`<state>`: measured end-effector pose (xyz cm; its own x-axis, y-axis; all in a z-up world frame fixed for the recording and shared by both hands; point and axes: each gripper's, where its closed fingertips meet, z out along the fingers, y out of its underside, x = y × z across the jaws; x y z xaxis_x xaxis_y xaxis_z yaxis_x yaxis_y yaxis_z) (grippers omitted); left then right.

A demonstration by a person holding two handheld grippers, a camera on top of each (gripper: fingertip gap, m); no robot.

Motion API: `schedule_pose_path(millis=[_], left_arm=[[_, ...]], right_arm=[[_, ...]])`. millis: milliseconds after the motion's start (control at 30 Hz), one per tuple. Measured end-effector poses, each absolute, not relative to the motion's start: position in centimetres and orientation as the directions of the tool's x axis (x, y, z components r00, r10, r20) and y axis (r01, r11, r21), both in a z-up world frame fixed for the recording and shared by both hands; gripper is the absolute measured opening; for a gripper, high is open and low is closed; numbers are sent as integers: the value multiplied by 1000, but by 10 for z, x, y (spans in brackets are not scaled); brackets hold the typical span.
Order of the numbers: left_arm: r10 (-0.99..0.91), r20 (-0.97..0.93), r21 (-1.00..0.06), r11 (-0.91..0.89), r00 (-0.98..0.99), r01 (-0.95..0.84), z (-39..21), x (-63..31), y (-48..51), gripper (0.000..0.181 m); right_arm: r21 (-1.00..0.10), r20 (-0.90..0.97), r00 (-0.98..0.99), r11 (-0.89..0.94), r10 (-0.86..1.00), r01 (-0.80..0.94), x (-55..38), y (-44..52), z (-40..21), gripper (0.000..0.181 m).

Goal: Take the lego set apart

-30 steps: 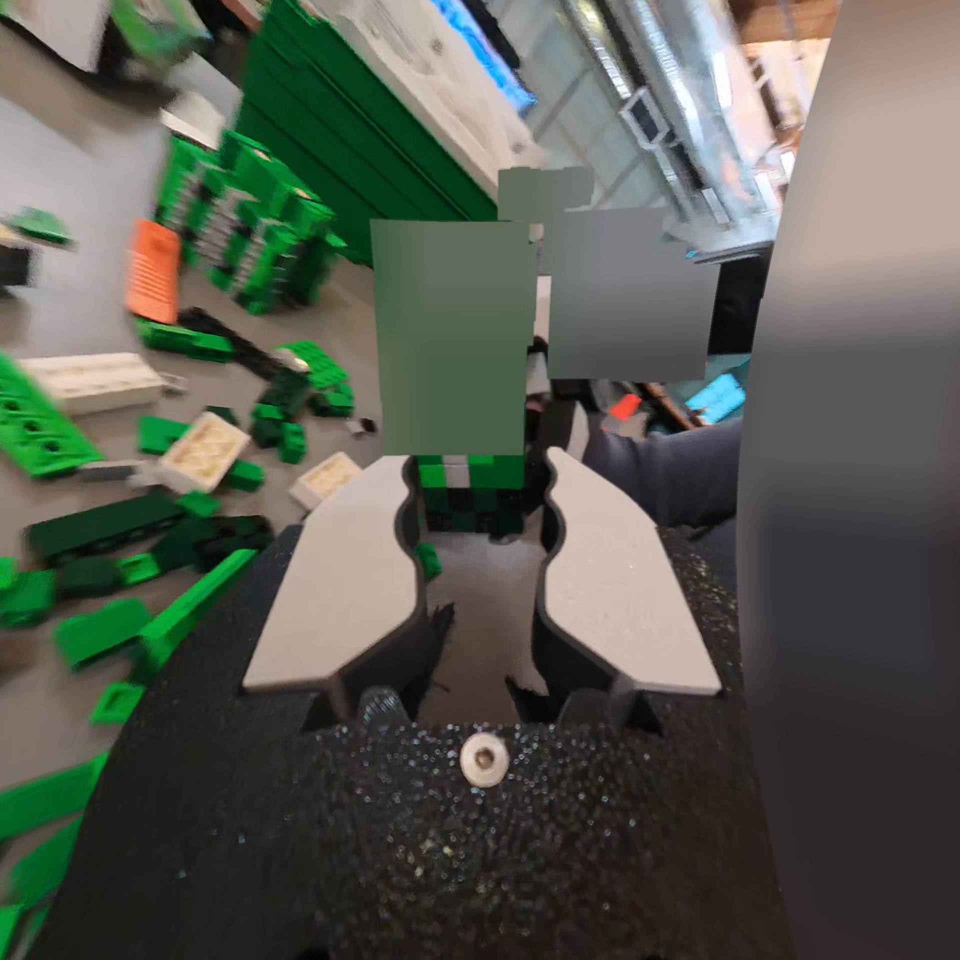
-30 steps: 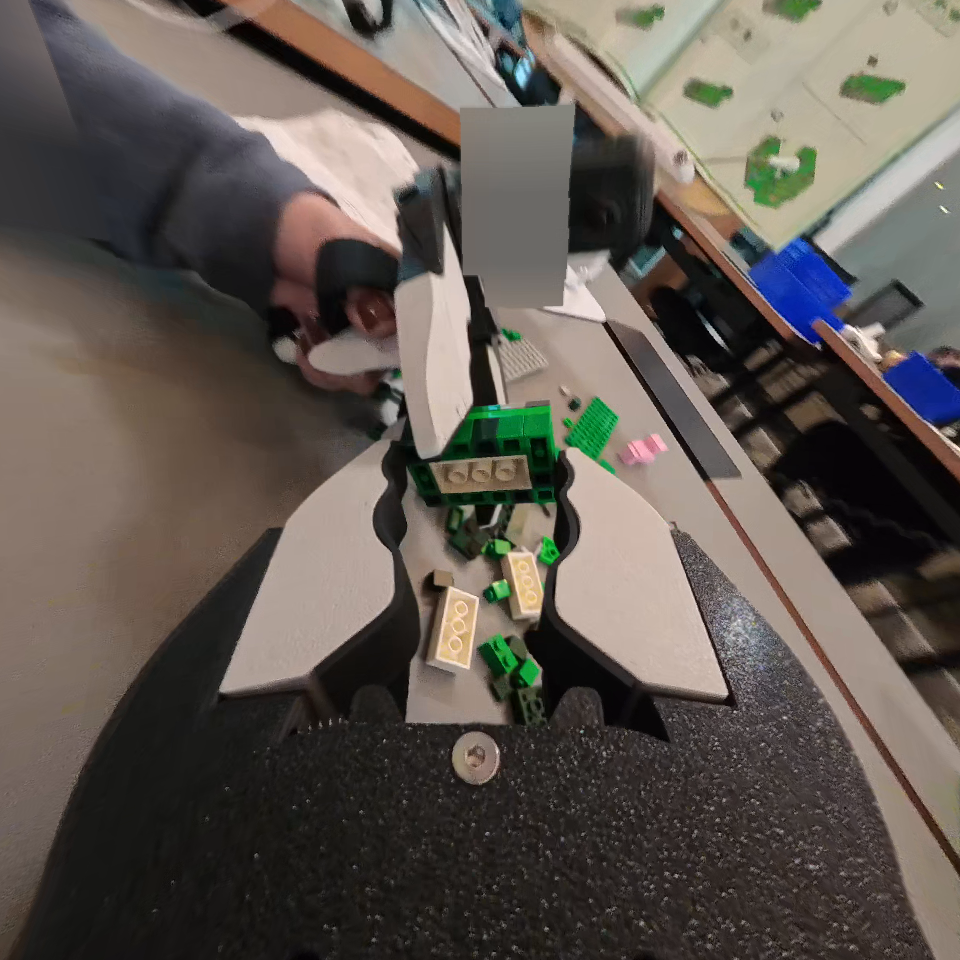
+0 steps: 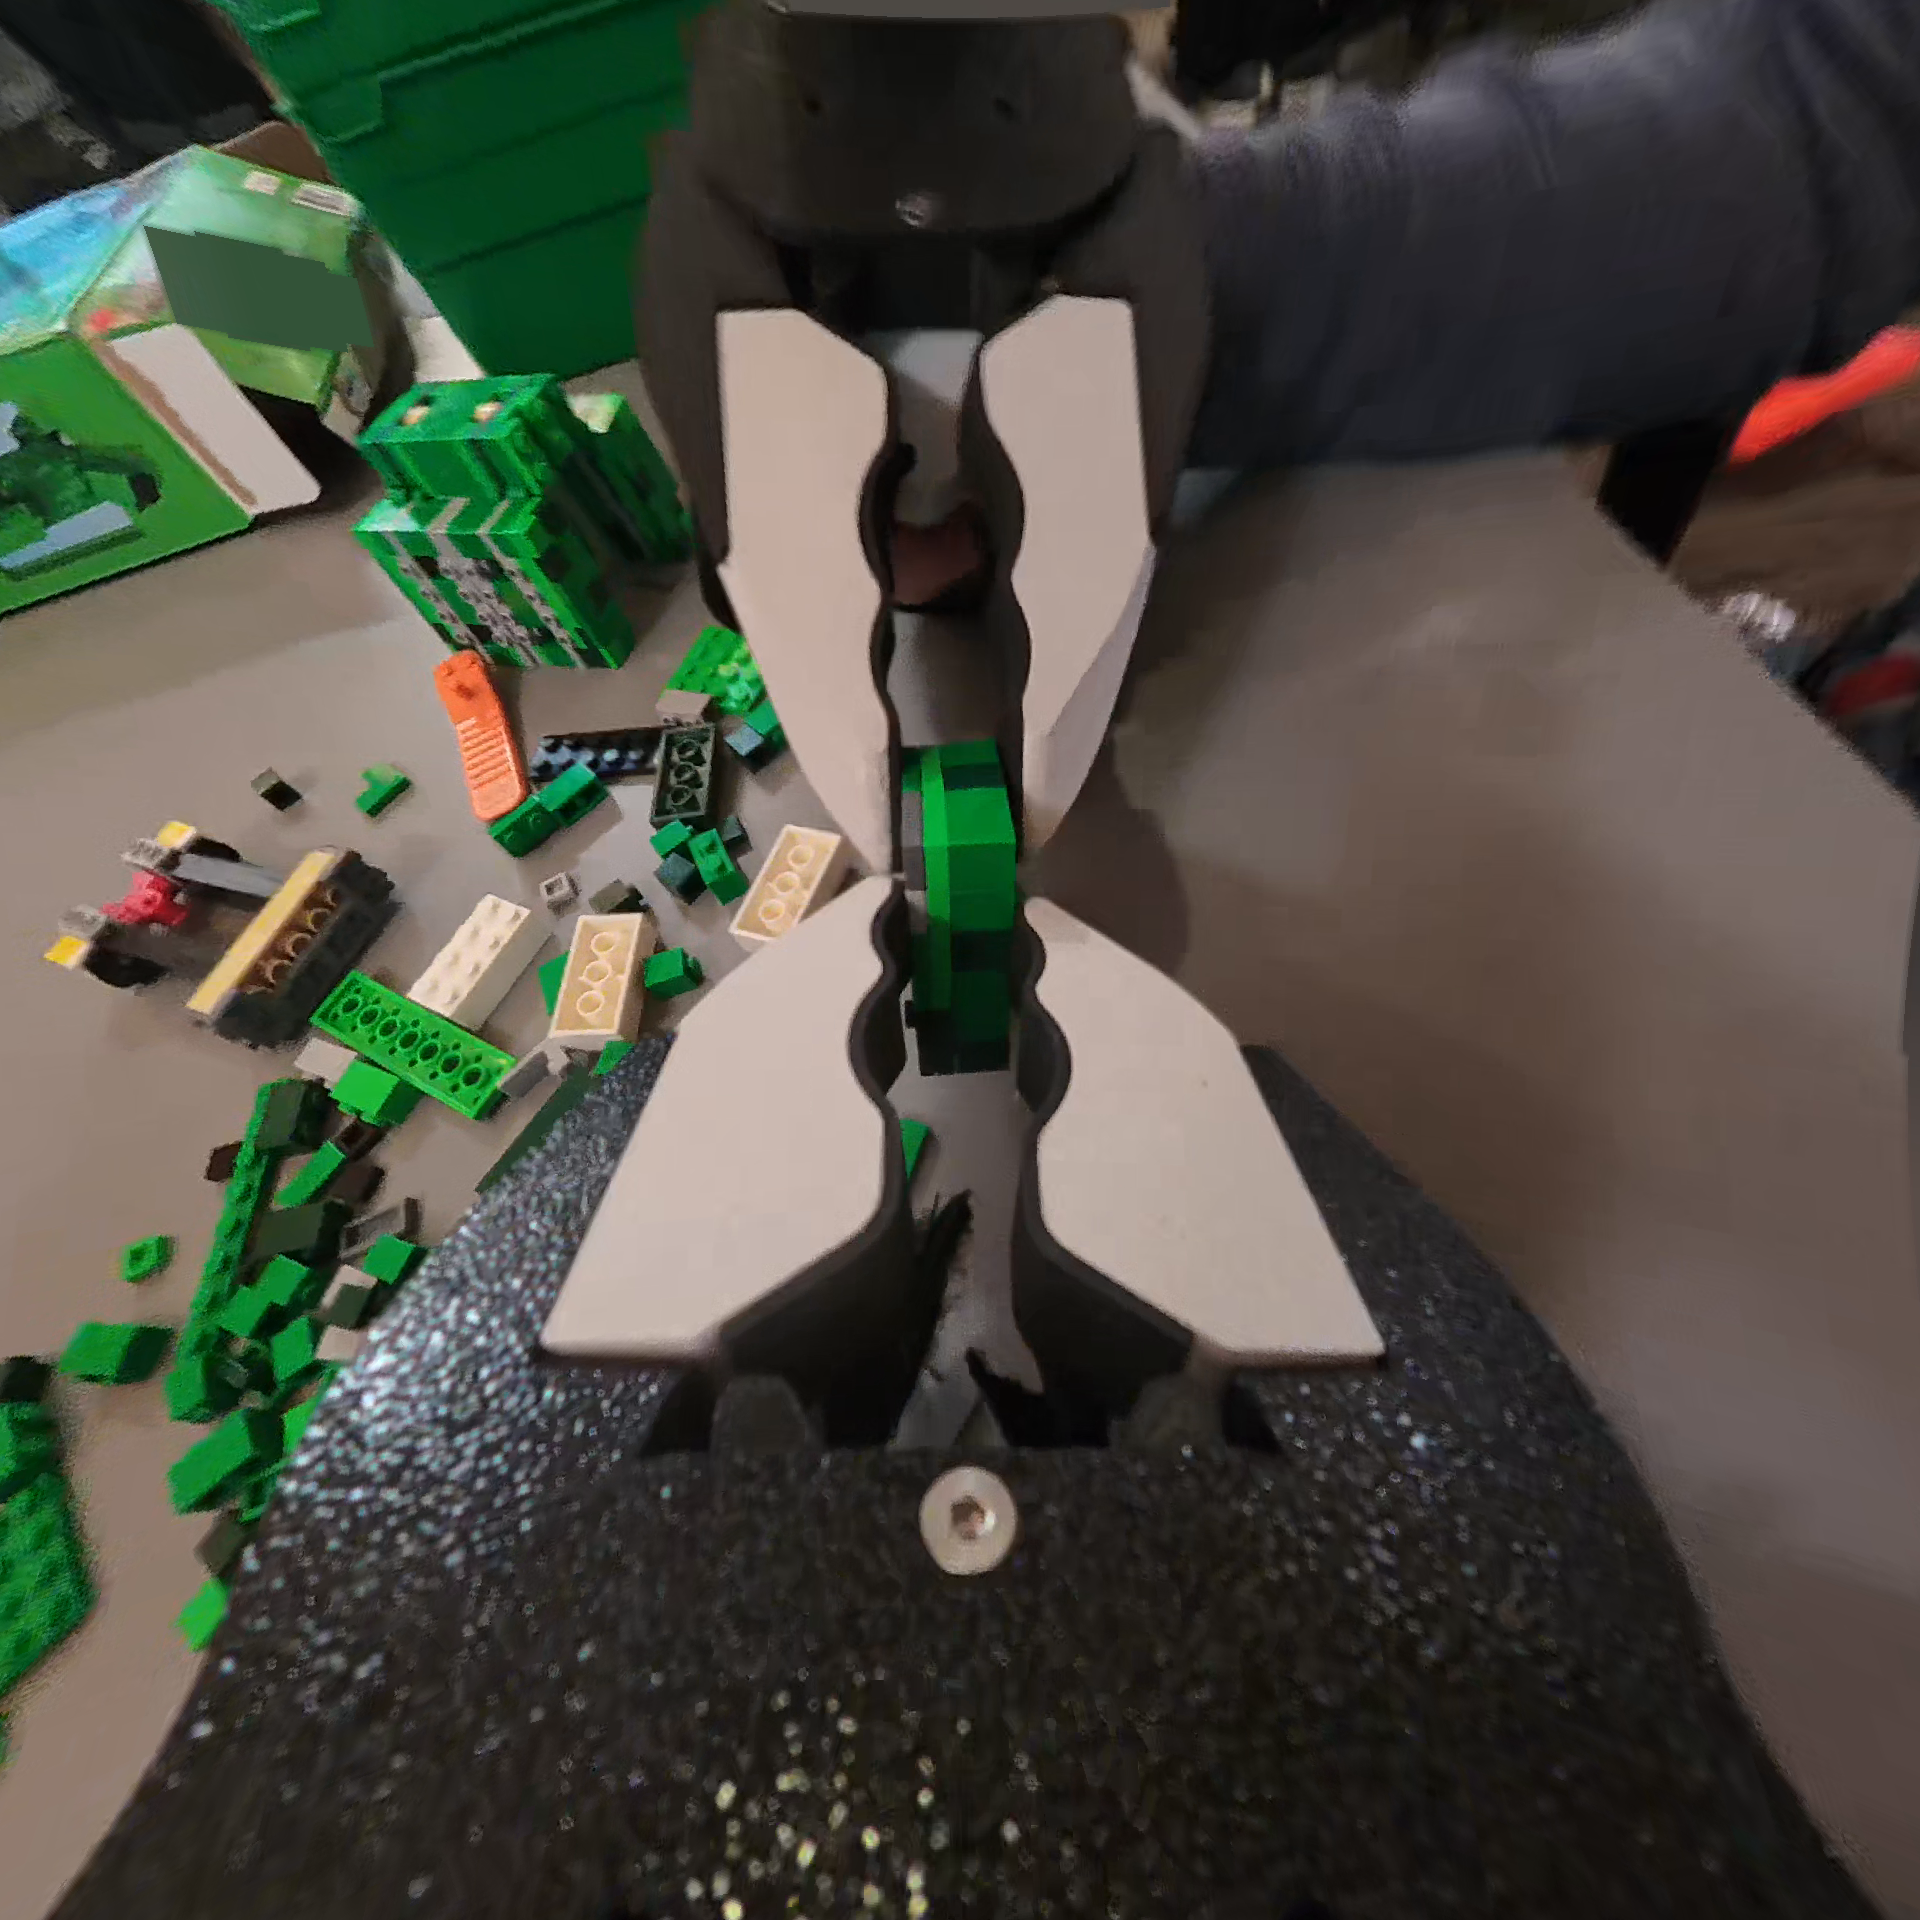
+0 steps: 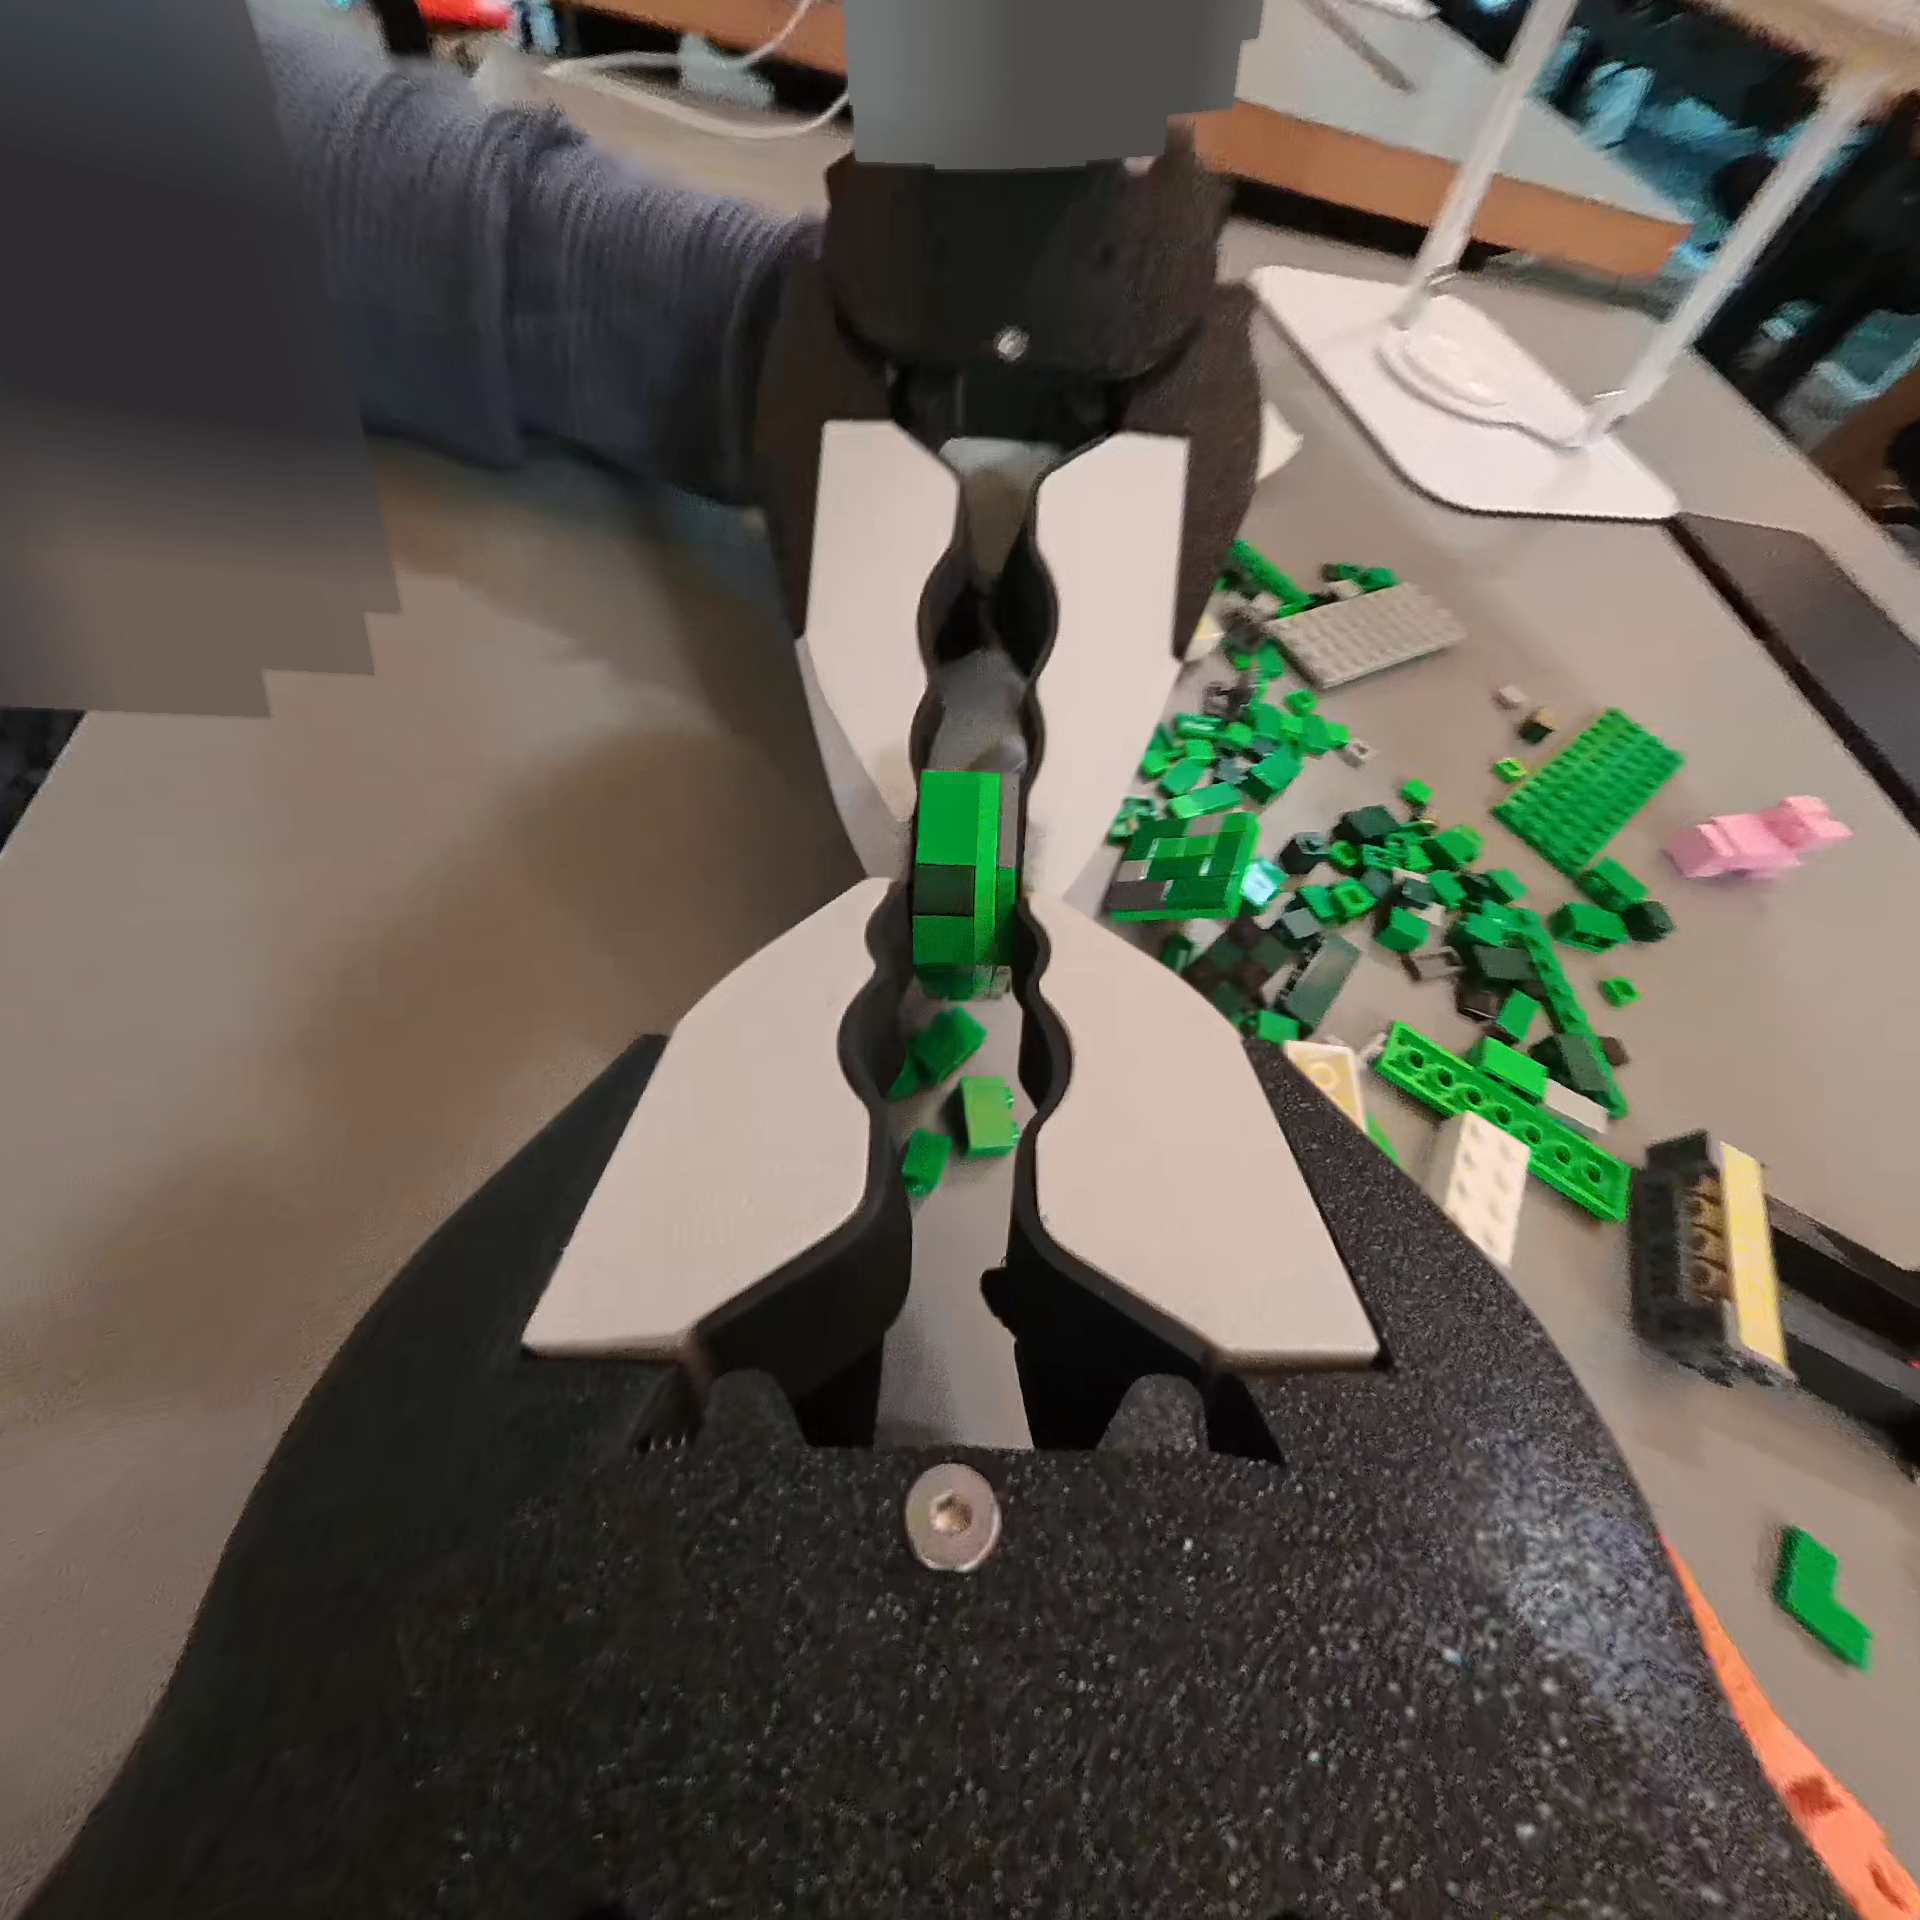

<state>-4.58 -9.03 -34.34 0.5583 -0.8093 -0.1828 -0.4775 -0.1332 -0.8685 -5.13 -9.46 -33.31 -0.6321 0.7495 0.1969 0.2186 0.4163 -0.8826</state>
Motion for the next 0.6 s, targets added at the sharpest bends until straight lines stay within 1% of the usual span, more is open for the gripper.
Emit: schedule_pose_path(millis=[67,300,500,600], left_arm=[[-816,-237,-818,-125,527,-561,-350,-45,-93,17],[-810,-286,-760,-134,512,-636,-356,-48,-93,17],[-760,-390,-680,-144,521,-719,-359,-60,-86,17],[-722,-390,-673,-200,572,-712,-358,-67,-81,17]], right_arm=[[-857,210,-682,467,701,216,-47,-97,-340,18],[-779,242,-763,589,599,216,-46,-97,-348,19],[-666,319,-781,713,537,219,-56,-90,-352,20],[-627,364,-729,732,579,268,-65,-84,-353,19]])
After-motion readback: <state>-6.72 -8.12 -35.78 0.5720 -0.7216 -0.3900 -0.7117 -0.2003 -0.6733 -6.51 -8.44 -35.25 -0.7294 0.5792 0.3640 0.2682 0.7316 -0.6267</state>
